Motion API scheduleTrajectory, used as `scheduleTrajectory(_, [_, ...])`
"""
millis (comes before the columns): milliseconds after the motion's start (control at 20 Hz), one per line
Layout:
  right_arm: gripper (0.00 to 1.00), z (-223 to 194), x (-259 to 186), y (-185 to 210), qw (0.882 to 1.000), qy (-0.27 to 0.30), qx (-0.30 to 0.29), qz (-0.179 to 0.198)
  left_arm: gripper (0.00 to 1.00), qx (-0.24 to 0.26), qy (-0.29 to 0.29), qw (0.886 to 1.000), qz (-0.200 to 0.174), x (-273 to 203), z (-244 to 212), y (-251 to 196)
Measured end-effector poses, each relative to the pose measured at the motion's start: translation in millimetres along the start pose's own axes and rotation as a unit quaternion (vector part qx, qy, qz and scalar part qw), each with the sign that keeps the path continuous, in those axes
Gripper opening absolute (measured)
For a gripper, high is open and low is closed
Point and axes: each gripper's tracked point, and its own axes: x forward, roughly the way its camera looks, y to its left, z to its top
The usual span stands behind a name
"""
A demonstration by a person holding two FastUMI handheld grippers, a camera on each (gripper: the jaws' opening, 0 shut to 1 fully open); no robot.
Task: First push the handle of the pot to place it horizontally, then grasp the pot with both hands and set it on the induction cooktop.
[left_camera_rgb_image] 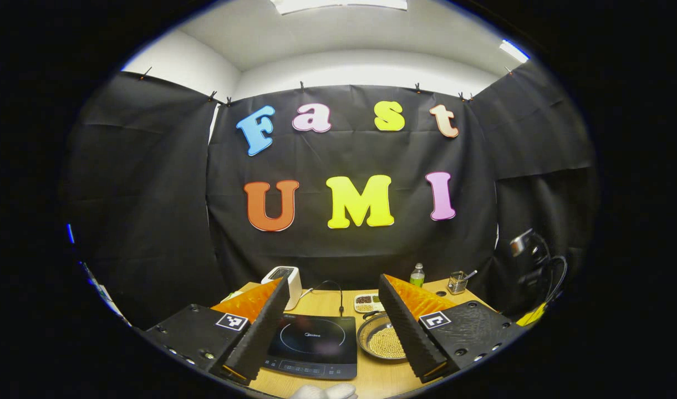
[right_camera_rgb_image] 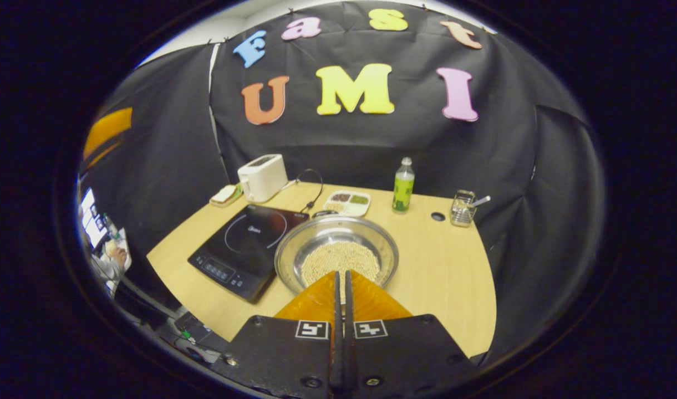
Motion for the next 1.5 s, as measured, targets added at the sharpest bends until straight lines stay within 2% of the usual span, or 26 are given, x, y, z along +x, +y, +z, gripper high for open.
scheduleTrajectory(200, [0.01, -57, 36, 15, 0.997, 0.068, -0.016, 0.022, 0.96, 0.004, 0.004, 1.0, 0.025, -3, 3, 6])
scheduleTrajectory(300, [0.04, -77, 48, 25, 0.995, 0.092, -0.018, 0.039, 0.96, 0.005, 0.01, 0.999, 0.036, -3, 3, 7])
scheduleTrajectory(550, [0.04, -90, 76, 44, 0.991, 0.114, -0.031, 0.065, 0.96, 0.014, 0.023, 0.997, 0.071, -4, 5, 19])
scheduleTrajectory(600, [0.0, -92, 81, 43, 0.99, 0.118, -0.032, 0.065, 0.96, 0.014, 0.024, 0.997, 0.076, -4, 7, 20])
scheduleTrajectory(750, [0.0, -101, 92, 34, 0.989, 0.133, -0.026, 0.06, 0.96, 0.013, 0.024, 0.996, 0.085, -4, 8, 25])
scheduleTrajectory(800, [0.04, -103, 93, 28, 0.989, 0.137, -0.022, 0.055, 0.96, 0.013, 0.025, 0.996, 0.086, -4, 8, 25])
scheduleTrajectory(850, [0.0, -105, 92, 28, 0.989, 0.138, -0.012, 0.061, 0.96, 0.012, 0.024, 0.996, 0.087, -4, 8, 26])
scheduleTrajectory(950, [0.01, -106, 90, 18, 0.989, 0.137, -0.002, 0.056, 0.96, 0.012, 0.023, 0.996, 0.088, -2, 8, 28])
scheduleTrajectory(1050, [0.0, -104, 93, 5, 0.99, 0.136, 0.003, 0.044, 0.96, 0.009, 0.025, 0.996, 0.088, 1, 6, 28])
scheduleTrajectory(1100, [0.04, -103, 94, -1, 0.99, 0.136, 0.007, 0.041, 0.96, 0.007, 0.026, 0.996, 0.087, 3, 4, 27])
scheduleTrajectory(1150, [0.01, -103, 93, -6, 0.99, 0.137, 0.012, 0.037, 0.96, 0.005, 0.027, 0.996, 0.083, 5, 4, 24])
scheduleTrajectory(1300, [0.04, -101, 95, -23, 0.99, 0.137, 0.018, 0.023, 0.96, 0.004, 0.022, 0.997, 0.075, 13, 7, 17])
scheduleTrajectory(1400, [0.0, -99, 96, -33, 0.99, 0.136, 0.032, 0.017, 0.96, 0.006, 0.02, 0.997, 0.071, 17, 9, 13])
scheduleTrajectory(1500, [0.04, -97, 99, -41, 0.989, 0.136, 0.048, 0.013, 0.96, 0.008, 0.019, 0.997, 0.069, 21, 9, 11])
